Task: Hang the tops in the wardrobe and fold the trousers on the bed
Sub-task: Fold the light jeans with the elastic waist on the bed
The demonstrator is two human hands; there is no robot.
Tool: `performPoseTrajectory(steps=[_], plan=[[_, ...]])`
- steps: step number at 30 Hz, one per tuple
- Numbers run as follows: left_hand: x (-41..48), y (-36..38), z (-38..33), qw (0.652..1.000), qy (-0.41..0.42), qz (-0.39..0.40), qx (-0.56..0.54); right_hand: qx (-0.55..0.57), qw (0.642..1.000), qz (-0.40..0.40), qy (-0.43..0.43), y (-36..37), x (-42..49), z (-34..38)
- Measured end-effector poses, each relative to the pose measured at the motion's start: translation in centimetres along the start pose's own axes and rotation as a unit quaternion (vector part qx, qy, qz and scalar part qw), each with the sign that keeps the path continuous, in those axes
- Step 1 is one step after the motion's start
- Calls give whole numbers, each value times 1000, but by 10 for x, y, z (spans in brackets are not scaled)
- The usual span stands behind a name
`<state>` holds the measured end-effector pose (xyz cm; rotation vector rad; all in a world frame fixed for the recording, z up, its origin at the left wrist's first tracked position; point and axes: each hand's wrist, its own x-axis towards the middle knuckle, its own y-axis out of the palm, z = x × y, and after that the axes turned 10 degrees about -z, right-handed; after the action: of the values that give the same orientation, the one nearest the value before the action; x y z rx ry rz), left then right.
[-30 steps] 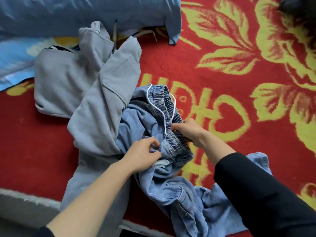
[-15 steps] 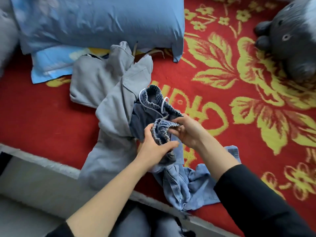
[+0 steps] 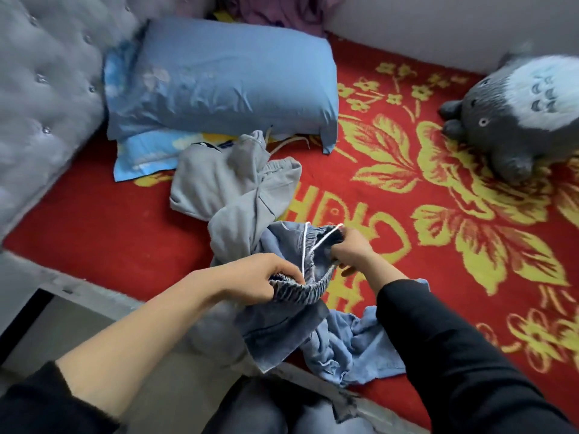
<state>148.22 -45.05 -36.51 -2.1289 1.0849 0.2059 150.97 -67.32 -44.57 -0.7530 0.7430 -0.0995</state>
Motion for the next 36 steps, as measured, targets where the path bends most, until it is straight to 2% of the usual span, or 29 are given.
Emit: performPoseTrajectory(steps=[4, 7, 10, 12, 16, 18, 20, 22, 25, 28, 30, 32, 34, 36], plan=[[-24, -15, 0, 999, 3, 30, -24, 6, 998, 37, -48, 15, 6, 4], [-31, -24, 1, 998, -40, 39, -21, 38, 999, 20, -24, 11, 1, 11], [-30, -40, -9, 996, -80, 40, -15, 153, 984, -89, 10, -26, 5, 25], [-25, -54, -21, 994, -102, 8, -37, 247, 953, -172, 33, -74, 9, 32], [-5, -80, -73, 994, -40, -74, -70, 360, 882, -303, 7, -185, -1, 36], [7, -90, -108, 993, -19, -113, -33, 388, 852, -350, -25, -237, -16, 33], [18, -96, -146, 984, -2, -170, 61, 394, 838, -374, -46, -277, -49, 27], [28, -93, -180, 952, -3, -245, 185, 414, 832, -365, -58, -303, -79, 16], [35, -76, -223, 880, -34, -356, 312, 404, 840, -361, -19, -326, -114, -6], [31, -58, -261, 805, -78, -442, 387, 371, 871, -323, -17, -354, -150, -28], [24, -52, -285, 773, -98, -480, 403, 370, 883, -287, -32, -376, -181, -41], [13, -50, -309, 768, -98, -507, 378, 374, 893, -246, -46, -398, -215, -52], [0, -51, -332, 790, -87, -528, 300, 385, 892, -226, -69, -417, -245, -60], [-13, -51, -353, 815, -38, -552, 174, 414, 870, -248, -103, -434, -266, -63]])
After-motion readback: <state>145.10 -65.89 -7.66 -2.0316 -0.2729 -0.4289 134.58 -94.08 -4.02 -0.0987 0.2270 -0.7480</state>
